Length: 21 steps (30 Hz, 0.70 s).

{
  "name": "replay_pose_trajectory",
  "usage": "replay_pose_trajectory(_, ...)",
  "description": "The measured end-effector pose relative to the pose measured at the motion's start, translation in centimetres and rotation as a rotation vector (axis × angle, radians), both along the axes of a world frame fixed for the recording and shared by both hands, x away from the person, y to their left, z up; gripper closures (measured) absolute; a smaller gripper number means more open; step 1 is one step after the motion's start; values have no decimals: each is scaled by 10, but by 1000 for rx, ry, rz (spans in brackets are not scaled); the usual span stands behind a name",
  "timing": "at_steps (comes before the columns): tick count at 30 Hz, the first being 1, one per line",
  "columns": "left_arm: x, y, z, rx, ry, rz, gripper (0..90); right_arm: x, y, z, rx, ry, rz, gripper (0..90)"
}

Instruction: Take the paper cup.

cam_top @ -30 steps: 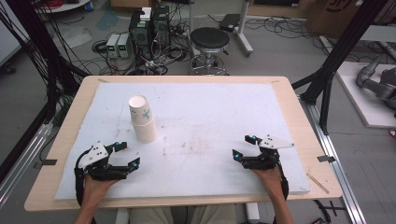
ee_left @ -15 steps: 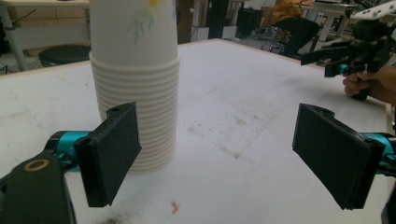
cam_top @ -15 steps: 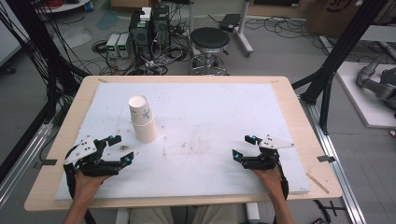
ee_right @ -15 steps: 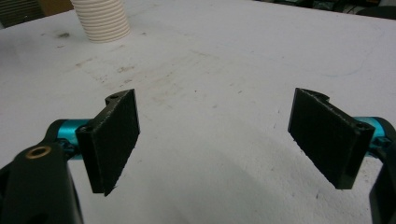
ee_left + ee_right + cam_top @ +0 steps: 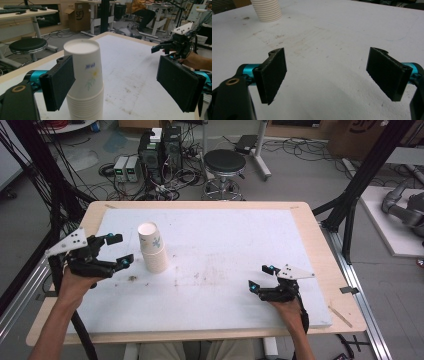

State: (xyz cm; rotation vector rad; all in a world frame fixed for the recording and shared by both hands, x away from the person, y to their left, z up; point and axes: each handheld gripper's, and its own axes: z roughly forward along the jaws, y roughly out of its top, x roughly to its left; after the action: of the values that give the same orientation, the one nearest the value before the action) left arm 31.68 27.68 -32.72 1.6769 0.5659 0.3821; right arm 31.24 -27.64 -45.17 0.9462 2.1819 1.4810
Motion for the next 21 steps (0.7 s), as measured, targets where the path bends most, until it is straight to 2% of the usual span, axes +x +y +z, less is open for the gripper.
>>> replay_pose_trajectory(3, 11, 0, 13, 15, 9, -20, 148, 0, 0, 0, 4, 1, 1, 171)
replay_pose_trajectory(8, 33, -2, 32, 84, 37, -52, 147, 0, 0, 0, 0, 1, 2, 171)
replay_pose_trajectory(11, 46, -4, 40, 111, 56, -66, 146, 1, 0, 0, -1, 0, 4, 171)
replay_pose_trajectory(15, 57, -7, 48, 147, 73, -82, 145, 1, 0, 0, 0, 2, 5, 171)
replay_pose_trajectory(19, 68, -12, 53, 203, 100, -97, 145, 1, 0, 0, 0, 1, 7, 171)
replay_pose_trajectory(20, 72, -16, 55, 233, 113, -107, 145, 1, 0, 0, -1, 1, 6, 171)
replay_pose_trajectory(21, 72, -16, 55, 233, 113, -107, 145, 1, 0, 0, -1, 1, 6, 171)
